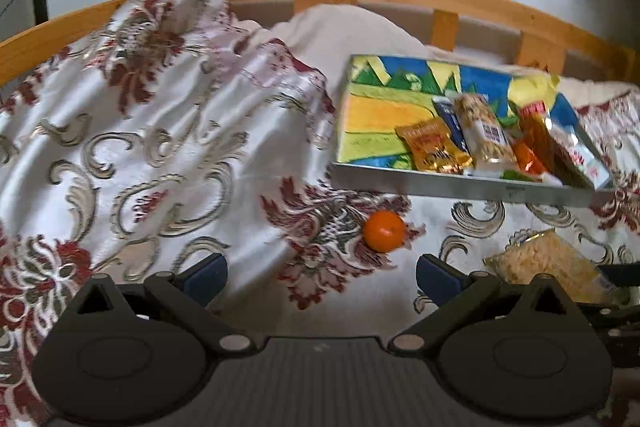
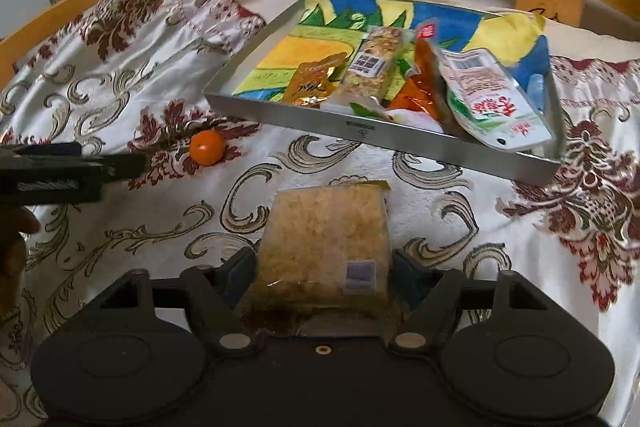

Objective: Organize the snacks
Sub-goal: 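Grasp rice-cracker pack with right tool while left tool grasps tangerine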

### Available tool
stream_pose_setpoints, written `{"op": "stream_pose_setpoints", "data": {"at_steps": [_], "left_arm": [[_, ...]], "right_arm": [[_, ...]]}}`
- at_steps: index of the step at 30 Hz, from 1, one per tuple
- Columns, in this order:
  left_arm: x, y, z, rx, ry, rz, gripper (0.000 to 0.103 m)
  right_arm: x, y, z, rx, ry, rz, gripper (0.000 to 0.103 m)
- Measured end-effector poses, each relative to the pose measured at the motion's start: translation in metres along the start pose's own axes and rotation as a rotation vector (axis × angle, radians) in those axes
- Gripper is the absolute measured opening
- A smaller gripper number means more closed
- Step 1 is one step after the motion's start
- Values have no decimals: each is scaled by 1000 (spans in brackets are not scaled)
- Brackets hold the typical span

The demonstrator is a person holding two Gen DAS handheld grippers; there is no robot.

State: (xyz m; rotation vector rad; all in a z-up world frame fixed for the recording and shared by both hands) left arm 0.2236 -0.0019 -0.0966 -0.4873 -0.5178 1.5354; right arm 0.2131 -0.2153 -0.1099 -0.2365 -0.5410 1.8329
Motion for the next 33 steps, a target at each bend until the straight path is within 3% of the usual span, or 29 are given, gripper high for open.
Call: {"op": "stream_pose_setpoints", "data": {"at_steps": [6,13,21,29,33], "left_arm": [[-19,-10,-22,17,20,-29,102],[-29,-19,-49,31,15,-51,102],[-39,-22,-57,-10,40,-90,102],[-49,-21,-62,-1,102,-122,86],[-53,-19,-65,1,87,-140,79]], "right_arm": [[4,2,-4,-60,45,52,92],[1,2,-14,-111,64,61,94],[0,1,-24,-143,54,57,94],[6,2,-28,-139,33,73,93],[7,3,-27,-134,27,70,93]]}}
Point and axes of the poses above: each gripper's, at about its wrist camera, not at the fingertips, and z roughly against the way its jaws point, x to its left, y to its underside, the point moved 6 cm from there along -z, roughly the way its jaws point, and after that the axes turned 12 degrees about x, right-handed, at the moved point
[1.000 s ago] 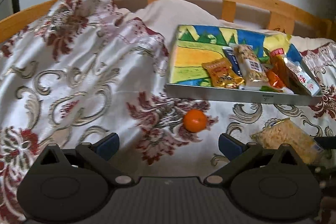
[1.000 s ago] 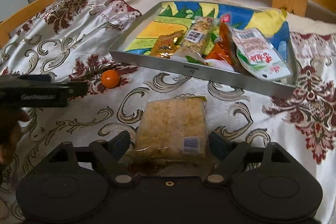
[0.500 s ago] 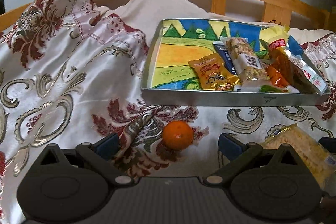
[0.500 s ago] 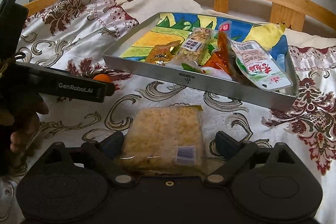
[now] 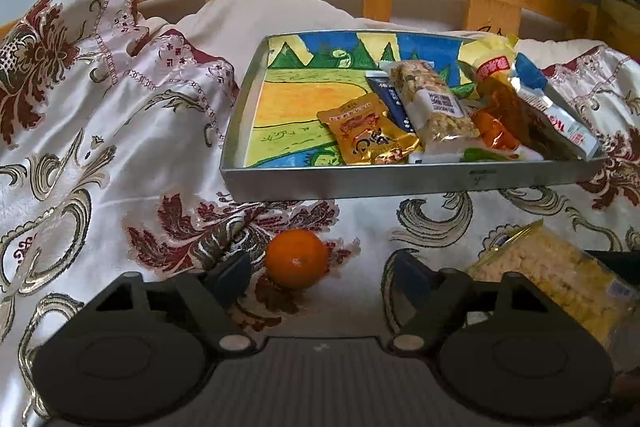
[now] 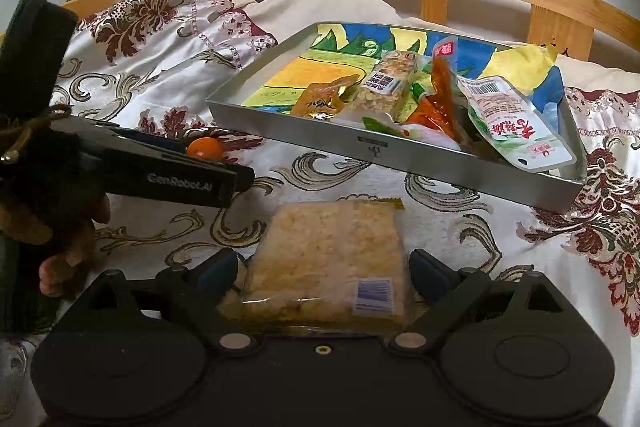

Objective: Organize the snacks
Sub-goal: 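Grasp rice-cracker pack with right tool while left tool grasps tangerine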

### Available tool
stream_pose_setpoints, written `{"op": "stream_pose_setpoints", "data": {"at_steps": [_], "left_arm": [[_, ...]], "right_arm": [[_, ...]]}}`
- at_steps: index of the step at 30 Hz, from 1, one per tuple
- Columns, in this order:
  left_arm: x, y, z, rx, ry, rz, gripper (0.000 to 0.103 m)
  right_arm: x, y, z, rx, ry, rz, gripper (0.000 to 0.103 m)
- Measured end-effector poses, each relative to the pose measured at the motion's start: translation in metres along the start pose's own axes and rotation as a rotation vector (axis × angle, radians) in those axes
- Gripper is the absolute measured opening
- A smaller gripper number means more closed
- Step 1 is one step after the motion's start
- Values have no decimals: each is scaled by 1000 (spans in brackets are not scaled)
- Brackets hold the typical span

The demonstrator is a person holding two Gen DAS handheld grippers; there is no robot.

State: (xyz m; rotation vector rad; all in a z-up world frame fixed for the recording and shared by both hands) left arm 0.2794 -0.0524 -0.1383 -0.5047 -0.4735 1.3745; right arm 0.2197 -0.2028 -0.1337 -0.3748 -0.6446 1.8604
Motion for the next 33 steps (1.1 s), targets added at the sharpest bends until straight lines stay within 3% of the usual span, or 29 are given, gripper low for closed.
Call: {"op": "stream_pose_setpoints", "data": {"at_steps": [6,12,17,26,33], "left_arm": [[12,-2,-6,-8,-61,66,65],[11,-1,-5,-16,-91,51,55],[4,0,-4,-14,-91,29,37],[-11,3,7,8,-95,13,36],[-23,-7,26,-12,-92,41,36]], "right_arm": [[2,1,0,3,5,4,88],[1,2,0,5,7,2,82],[-1,1,1,-1,11,-13,74],[-3,1,6,-4,14,9,72],[-11,-4,17,-75,111,94,72]]}}
Point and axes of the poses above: each gripper's, at about its wrist camera, not at the fingertips, and z roughly against the way its jaws point, x to its left, y to its underside, the point moved 6 cm from there along -z, roughly the way its jaws point, and after that the axes turned 12 degrees about x, right-handed, at the moved point
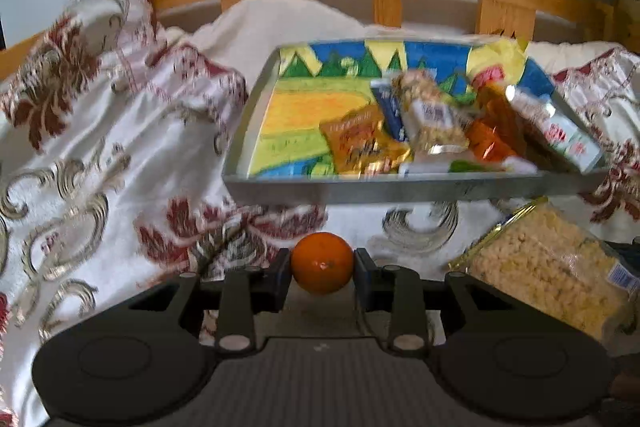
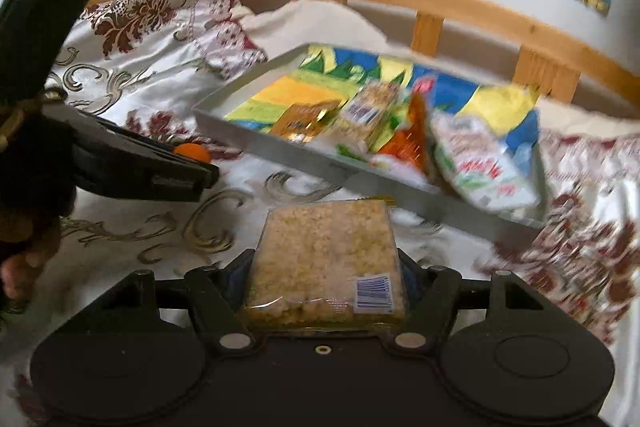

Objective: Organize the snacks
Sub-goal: 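Grasp rice-cracker pack with right tool while left tool grasps tangerine, then lift both items and carry them over the tin tray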

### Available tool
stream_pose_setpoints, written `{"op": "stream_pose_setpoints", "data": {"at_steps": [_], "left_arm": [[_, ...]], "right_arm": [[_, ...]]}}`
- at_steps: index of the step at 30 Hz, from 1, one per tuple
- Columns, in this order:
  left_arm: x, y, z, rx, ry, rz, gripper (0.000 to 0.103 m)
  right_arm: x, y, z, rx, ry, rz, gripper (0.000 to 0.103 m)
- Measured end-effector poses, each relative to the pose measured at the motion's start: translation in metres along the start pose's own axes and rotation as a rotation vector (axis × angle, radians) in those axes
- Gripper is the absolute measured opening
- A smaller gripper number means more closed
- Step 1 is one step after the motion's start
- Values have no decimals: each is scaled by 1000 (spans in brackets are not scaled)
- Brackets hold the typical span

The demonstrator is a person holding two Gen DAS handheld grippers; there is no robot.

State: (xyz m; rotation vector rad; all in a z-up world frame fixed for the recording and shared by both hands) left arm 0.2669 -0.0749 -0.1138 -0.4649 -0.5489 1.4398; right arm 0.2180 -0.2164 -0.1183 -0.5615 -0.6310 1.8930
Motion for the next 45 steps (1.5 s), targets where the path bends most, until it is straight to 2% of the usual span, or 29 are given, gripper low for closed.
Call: {"op": "stream_pose_setpoints", "data": {"at_steps": [11,19,24,28,32,40,45], "left_arm": [[-15,-62,24,-98,-1,34,36],[-28,-100,3,-106,-3,38,36],[-24,-112,-23,-81,3,95,36],[-20,-111,-45,-50,4,134,36],[-22,-110,-57,-44,-4,114,36],[-22,-103,-72,-11,-10,81,36],[-22,-100,-73,-28,-20,65,37]], "right_arm": [[-30,-25,37,-216,87,-1,72],[-100,-62,26,-303,143,-178,72],[-136,-70,-4,-263,136,-261,72],[-144,-69,-21,-236,134,-239,72],[-145,-71,-35,-234,130,-226,72],[-157,-84,-58,-249,79,-285,72],[-155,-85,-66,-233,63,-278,72]]}}
Point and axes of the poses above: each gripper's, at about its wrist camera, not at the fingertips, and z roughly against the way its jaws point, x to its left, y to its underside, the point moved 6 cm from there along -z, roughly the way its jaws point, and after that the axes turned 12 degrees about x, right-handed, at the moved point
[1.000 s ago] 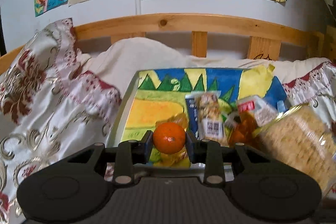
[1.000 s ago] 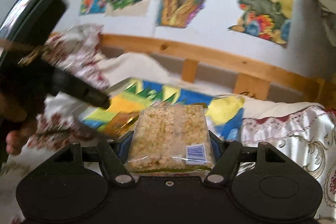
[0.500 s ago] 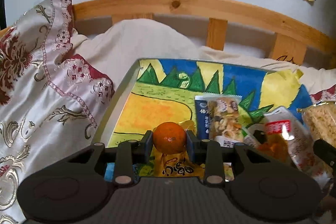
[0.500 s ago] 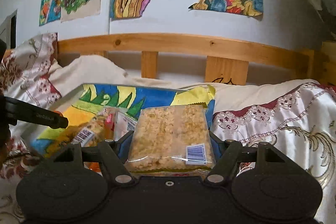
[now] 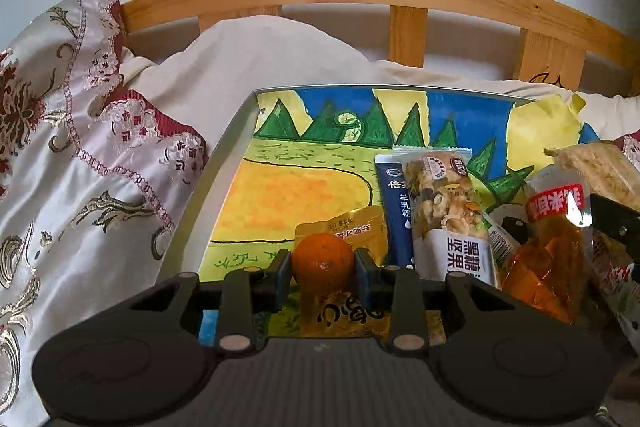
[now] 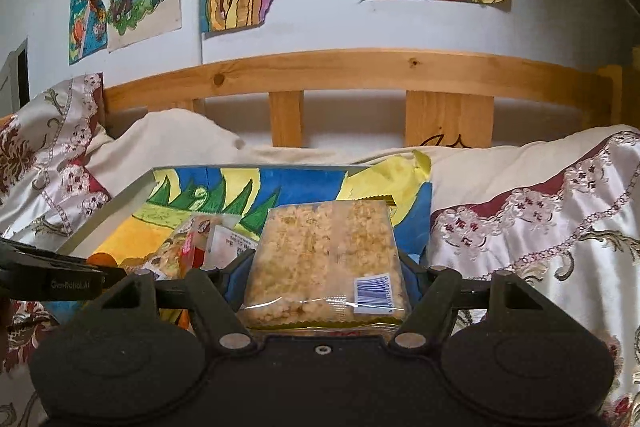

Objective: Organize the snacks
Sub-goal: 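Lift both items and carry them over the tin tray, then lower both items into the tray and open both tools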

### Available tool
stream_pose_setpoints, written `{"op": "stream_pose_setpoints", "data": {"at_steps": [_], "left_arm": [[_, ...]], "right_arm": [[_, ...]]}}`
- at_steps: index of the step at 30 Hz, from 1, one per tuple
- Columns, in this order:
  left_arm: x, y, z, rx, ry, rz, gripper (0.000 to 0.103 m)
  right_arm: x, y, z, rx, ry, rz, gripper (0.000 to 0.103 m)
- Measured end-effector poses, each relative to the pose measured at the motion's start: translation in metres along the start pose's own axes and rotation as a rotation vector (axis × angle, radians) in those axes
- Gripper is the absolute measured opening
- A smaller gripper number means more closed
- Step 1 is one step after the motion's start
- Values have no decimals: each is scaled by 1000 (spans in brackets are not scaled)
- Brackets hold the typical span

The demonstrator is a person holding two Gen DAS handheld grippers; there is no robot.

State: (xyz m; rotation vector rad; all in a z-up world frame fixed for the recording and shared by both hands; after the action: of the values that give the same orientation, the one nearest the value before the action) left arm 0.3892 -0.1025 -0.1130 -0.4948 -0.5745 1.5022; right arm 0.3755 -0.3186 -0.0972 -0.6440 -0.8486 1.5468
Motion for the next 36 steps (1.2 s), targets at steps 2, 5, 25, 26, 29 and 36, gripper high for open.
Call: {"op": "stream_pose_setpoints", "data": {"at_steps": [2,5,25,26,29,36], "left_arm": [[-2,1,0,-4,-11,-1,38],[-4,1,1,-11,-14,-2,41],[9,8,78,-148,20,108,100],[10,10,86,-154,22,110,101],[16,19,108,-172,32,128,102],[28,50,152,-193,35,128,102]], "right_arm": [[1,1,-2,8,4,2,73],[2,-1,-1,-1,5,2,76],[-4,-9,68,-83,70,-87,102],[-3,-8,76,-86,69,-85,102],[5,-4,101,-98,72,-58,102],[23,14,154,-97,63,-40,102]]}}
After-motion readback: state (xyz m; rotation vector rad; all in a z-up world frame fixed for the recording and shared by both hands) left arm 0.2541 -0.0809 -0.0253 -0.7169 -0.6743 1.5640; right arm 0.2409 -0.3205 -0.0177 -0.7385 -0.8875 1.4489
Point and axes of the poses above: each gripper's, at about its wrist camera, not at the fingertips, and z roughly against the way its jaws point, x to its left, y to its underside, the point moved 6 cm from there along -z, roughly the way its jaws point, and after that the axes turned 12 degrees about x, right-handed, at the moved point
